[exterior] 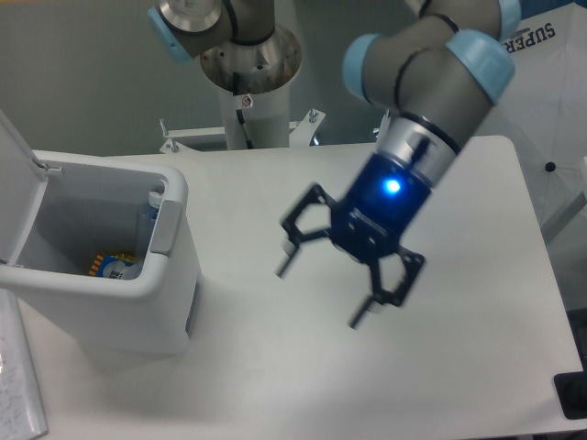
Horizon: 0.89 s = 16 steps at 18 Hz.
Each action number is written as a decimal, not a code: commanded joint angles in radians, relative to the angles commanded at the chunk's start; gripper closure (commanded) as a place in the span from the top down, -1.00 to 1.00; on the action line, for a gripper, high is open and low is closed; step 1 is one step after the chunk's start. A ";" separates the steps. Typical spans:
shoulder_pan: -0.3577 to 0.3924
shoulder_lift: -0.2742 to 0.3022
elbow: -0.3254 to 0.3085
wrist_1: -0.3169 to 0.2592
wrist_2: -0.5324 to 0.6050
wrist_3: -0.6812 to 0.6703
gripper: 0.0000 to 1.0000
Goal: Place the trash in the trash can
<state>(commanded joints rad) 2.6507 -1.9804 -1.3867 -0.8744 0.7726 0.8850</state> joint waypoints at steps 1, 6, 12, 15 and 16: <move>0.005 -0.002 0.003 0.000 0.037 0.003 1.00; 0.011 -0.008 0.005 -0.003 0.242 0.076 1.00; 0.009 0.000 -0.090 -0.035 0.466 0.282 1.00; 0.006 0.011 -0.132 -0.080 0.646 0.392 1.00; 0.002 0.012 -0.130 -0.107 0.689 0.419 1.00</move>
<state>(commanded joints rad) 2.6523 -1.9681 -1.5171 -0.9815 1.4614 1.3036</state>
